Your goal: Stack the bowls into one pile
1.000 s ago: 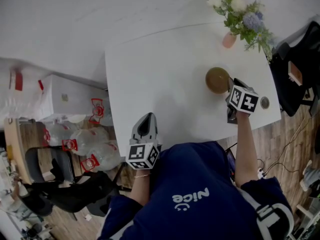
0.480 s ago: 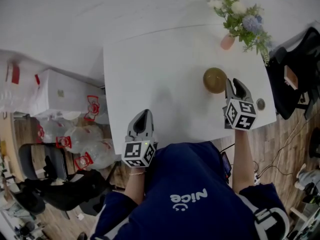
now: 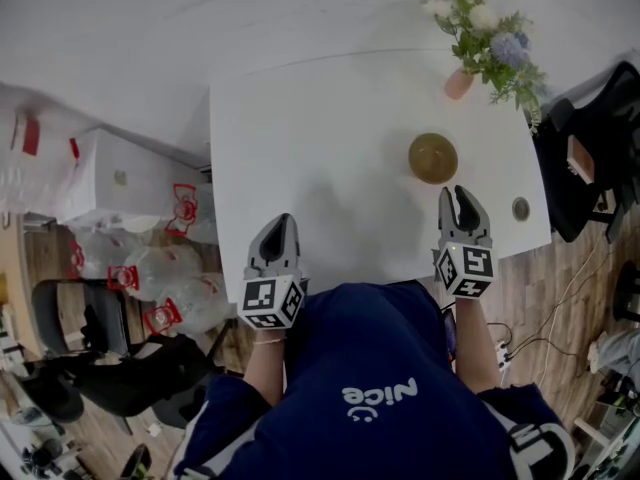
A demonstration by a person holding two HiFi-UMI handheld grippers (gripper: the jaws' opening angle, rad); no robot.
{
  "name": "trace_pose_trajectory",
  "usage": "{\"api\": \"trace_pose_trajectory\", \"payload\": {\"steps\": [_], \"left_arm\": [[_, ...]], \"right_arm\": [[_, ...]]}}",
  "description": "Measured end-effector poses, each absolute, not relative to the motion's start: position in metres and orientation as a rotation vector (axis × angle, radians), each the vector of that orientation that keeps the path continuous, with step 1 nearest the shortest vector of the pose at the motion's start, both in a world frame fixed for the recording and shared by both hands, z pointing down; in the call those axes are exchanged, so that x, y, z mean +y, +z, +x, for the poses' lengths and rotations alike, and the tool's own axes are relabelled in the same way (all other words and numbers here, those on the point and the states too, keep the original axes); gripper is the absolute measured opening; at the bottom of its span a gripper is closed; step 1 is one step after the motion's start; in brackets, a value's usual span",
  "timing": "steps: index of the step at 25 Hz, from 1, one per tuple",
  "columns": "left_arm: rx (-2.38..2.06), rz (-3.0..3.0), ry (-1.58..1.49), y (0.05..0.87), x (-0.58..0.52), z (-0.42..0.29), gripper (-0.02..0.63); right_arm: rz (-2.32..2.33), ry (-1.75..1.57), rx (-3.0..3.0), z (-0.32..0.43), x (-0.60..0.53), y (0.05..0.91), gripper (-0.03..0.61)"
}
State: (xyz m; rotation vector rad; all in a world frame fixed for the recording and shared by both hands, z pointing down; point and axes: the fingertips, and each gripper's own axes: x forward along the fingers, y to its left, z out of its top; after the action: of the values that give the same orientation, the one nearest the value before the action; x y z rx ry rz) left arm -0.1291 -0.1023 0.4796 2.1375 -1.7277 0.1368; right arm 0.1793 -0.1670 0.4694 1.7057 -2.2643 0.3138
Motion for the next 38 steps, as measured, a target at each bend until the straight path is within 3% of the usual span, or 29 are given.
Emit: {"api": "trace_pose_trajectory", "payload": {"steps": [10, 22, 38], "left_arm": [[-1.744, 2.144, 0.124, 0.479, -0.1, -0.13, 0.018], [-1.713, 2.177, 0.128, 0.477, -0.096, -0.118, 0.018], [-1.725, 2.152, 0.192, 0.482, -0.089, -0.114, 0.018]], "right_arm": [[1.621, 0.287, -2.296, 0.161, -0.152, 0.471, 0.104], [1.537, 0.288, -2.355, 0.147, -0.142, 0.467, 0.025], [1.501, 0.278, -2.354, 0.147, -0.139, 0.471, 0.021]]}}
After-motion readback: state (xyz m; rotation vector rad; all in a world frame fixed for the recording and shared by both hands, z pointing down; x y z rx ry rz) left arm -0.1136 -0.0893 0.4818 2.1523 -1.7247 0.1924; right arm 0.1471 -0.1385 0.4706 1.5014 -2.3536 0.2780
